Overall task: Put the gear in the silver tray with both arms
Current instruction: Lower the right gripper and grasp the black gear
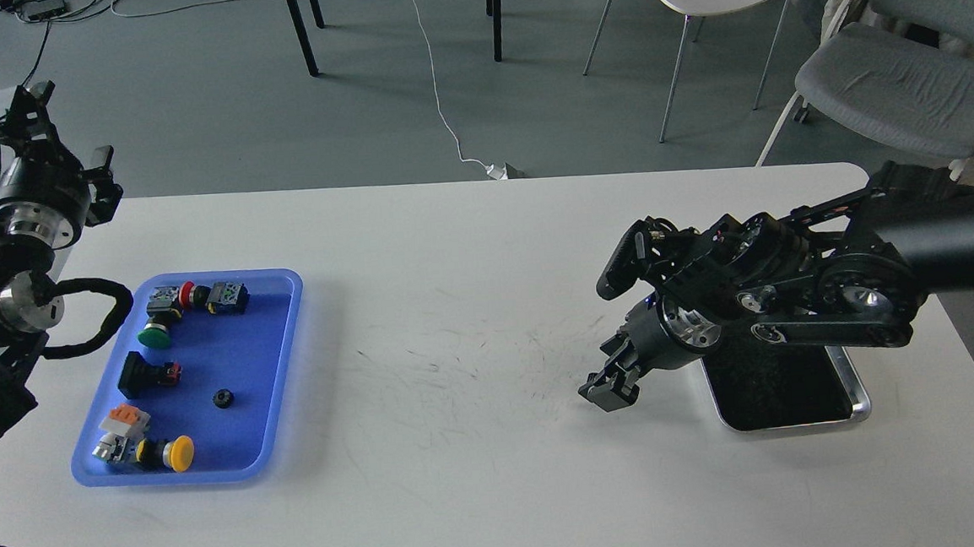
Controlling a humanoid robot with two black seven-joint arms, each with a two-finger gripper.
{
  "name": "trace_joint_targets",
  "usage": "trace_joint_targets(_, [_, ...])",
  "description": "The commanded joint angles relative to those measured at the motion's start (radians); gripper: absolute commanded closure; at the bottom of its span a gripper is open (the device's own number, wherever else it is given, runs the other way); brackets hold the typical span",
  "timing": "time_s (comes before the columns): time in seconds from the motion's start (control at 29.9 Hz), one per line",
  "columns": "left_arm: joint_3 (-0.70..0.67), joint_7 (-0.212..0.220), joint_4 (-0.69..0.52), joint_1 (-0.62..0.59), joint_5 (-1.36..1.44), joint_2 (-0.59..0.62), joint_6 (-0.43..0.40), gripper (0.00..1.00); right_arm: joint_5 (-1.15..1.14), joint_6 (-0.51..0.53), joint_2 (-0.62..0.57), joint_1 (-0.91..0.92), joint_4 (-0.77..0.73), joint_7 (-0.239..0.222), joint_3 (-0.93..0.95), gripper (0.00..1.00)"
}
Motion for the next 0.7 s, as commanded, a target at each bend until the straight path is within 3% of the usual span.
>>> trace_joint_targets(0.0, [0.001,-0.002,0.0,0.0,0.0,0.0,0.0,0.02,-0.001,0.0,0.011,-0.002,-0.003,0.001,-0.001,0.36])
trace_joint_targets(0.47, [-0.001,-0.005,0.0,0.006,0.0,0.0,-0.001,0.02,-0.001,0.0,0.04,-0.034,-0.058,0.017,-0.026,0.42])
trace_joint_targets(0.67, [-0.001,-0.006,0.0,0.008,0.0,0.0,-0.003,0.02,-0.001,0.001,0.058,-0.03,-0.074,0.017,-0.026,0.49])
